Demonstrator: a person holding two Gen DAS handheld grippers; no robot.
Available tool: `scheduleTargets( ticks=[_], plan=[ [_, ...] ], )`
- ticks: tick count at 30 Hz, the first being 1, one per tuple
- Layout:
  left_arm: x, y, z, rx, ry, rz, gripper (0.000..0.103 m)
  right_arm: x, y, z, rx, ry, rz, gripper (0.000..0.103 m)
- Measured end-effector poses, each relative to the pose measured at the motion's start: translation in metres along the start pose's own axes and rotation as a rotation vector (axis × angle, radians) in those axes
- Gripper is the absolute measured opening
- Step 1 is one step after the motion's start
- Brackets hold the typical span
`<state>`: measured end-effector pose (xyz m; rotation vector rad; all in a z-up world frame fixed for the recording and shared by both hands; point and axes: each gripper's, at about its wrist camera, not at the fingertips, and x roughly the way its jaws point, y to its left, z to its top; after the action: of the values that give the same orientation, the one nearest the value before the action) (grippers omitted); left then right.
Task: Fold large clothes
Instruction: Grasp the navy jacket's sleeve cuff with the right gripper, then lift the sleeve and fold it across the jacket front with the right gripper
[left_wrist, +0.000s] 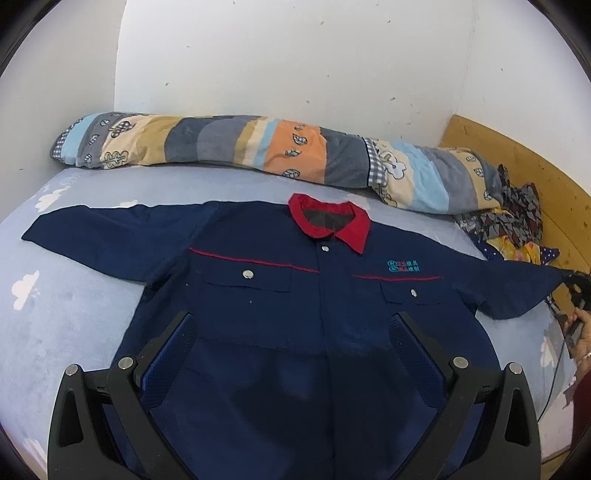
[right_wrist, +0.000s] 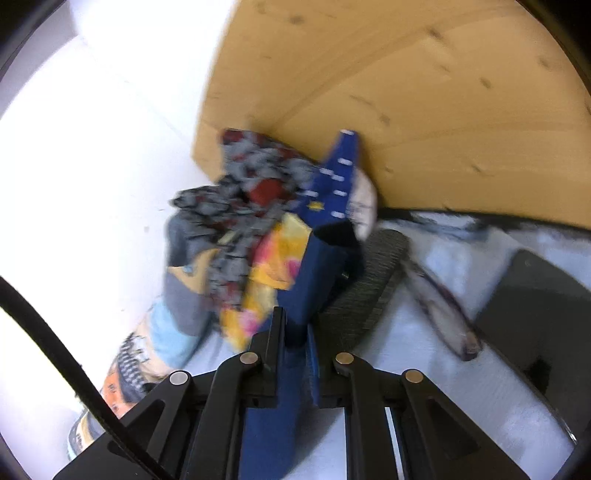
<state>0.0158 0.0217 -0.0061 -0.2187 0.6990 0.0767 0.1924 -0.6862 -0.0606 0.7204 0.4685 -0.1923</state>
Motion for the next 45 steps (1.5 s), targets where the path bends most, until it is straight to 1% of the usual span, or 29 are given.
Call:
scheduleTargets(
  ticks=[2,5,11,18,19,21,24,26,28,30,31,32,33,36,37,38,39,40,41,42,43,44,45],
  plan=[
    [-0.003,0.003,0.002,-0.006,0.000,0.008,0.103,-0.010,0.024,0.003,-0.029,-0.008,0.026,0.012],
    [-0.007,0.008,0.003,-0.025,-0.009,0.001,0.103,-0.018,0.061,0.008,-0.078,-0.008,0.055,0.012],
    [-0.015,0.015,0.004,-0.044,-0.025,-0.003,0.103,-0.025,0.115,0.010,-0.122,0.012,0.121,0.012],
    [-0.025,0.021,0.006,-0.068,-0.050,-0.009,0.103,-0.035,0.185,-0.016,-0.206,0.043,0.226,0.012],
    [-0.027,0.022,0.006,-0.070,-0.055,-0.009,0.103,-0.035,0.201,-0.024,-0.224,0.057,0.259,0.012],
    [-0.030,0.025,0.006,-0.080,-0.065,-0.012,0.103,-0.036,0.223,-0.037,-0.250,0.074,0.296,0.012],
    [-0.034,0.030,0.007,-0.093,-0.074,-0.014,0.103,-0.042,0.270,-0.067,-0.298,0.112,0.379,0.012],
    [-0.037,0.033,0.007,-0.101,-0.084,-0.015,0.103,-0.049,0.303,-0.091,-0.331,0.144,0.449,0.012],
    [-0.041,0.037,0.007,-0.112,-0.093,-0.015,0.103,-0.055,0.344,-0.123,-0.369,0.184,0.525,0.012],
    [-0.045,0.042,0.008,-0.127,-0.102,-0.020,0.103,-0.060,0.373,-0.151,-0.389,0.224,0.587,0.012],
    [-0.047,0.045,0.010,-0.130,-0.105,-0.022,0.103,-0.060,0.396,-0.175,-0.408,0.255,0.625,0.012],
    [-0.049,0.047,0.010,-0.133,-0.110,-0.023,0.103,-0.064,0.408,-0.189,-0.419,0.272,0.648,0.012],
    [-0.053,0.050,0.010,-0.135,-0.120,-0.018,0.103,-0.062,0.430,-0.217,-0.443,0.316,0.682,0.012],
    [-0.060,0.056,0.011,-0.141,-0.139,0.001,0.103,-0.054,0.469,-0.279,-0.494,0.395,0.724,0.012],
    [-0.062,0.058,0.010,-0.142,-0.146,0.008,0.103,-0.049,0.484,-0.310,-0.523,0.438,0.734,0.012],
    [-0.064,0.061,0.010,-0.145,-0.149,0.016,0.103,-0.046,0.492,-0.332,-0.545,0.460,0.729,0.012],
    [-0.066,0.064,0.010,-0.146,-0.151,0.021,0.103,-0.038,0.499,-0.364,-0.568,0.497,0.725,0.012],
    [-0.067,0.066,0.010,-0.150,-0.151,0.021,0.103,-0.030,0.501,-0.382,-0.579,0.527,0.721,0.012],
    [-0.069,0.069,0.010,-0.154,-0.152,0.023,0.103,-0.016,0.504,-0.413,-0.603,0.575,0.697,0.012],
    [-0.070,0.072,0.010,-0.162,-0.151,0.026,0.103,-0.004,0.501,-0.436,-0.612,0.611,0.677,0.012],
    [-0.071,0.074,0.010,-0.167,-0.154,0.022,0.103,0.008,0.495,-0.469,-0.619,0.677,0.663,0.012],
    [-0.072,0.076,0.010,-0.174,-0.156,0.018,0.103,0.013,0.491,-0.493,-0.637,0.710,0.650,0.012],
    [-0.073,0.078,0.010,-0.177,-0.159,0.020,0.103,0.015,0.492,-0.509,-0.655,0.729,0.637,0.015]
  ],
)
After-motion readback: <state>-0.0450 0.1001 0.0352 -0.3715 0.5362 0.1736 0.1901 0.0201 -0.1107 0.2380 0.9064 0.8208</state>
